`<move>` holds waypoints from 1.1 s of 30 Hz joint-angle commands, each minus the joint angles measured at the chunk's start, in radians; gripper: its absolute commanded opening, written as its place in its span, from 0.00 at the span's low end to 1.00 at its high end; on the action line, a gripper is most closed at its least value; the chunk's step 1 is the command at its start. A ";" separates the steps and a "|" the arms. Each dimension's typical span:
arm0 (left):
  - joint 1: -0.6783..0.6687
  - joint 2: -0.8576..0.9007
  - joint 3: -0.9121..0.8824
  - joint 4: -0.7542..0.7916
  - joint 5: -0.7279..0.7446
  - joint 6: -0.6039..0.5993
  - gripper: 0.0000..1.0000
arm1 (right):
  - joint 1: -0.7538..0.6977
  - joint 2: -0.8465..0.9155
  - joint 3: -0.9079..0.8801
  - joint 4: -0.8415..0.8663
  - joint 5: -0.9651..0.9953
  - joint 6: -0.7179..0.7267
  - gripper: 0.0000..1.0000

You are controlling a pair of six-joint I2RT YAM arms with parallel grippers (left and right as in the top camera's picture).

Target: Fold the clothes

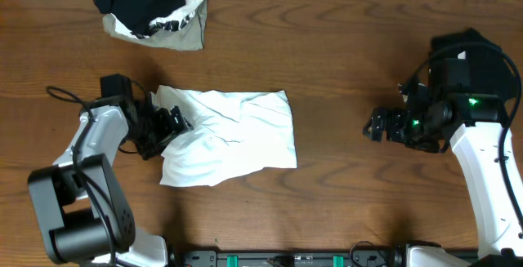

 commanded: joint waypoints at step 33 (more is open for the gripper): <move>0.010 0.242 0.084 -0.059 0.021 0.061 0.06 | 0.016 0.003 0.006 -0.006 0.003 -0.026 0.99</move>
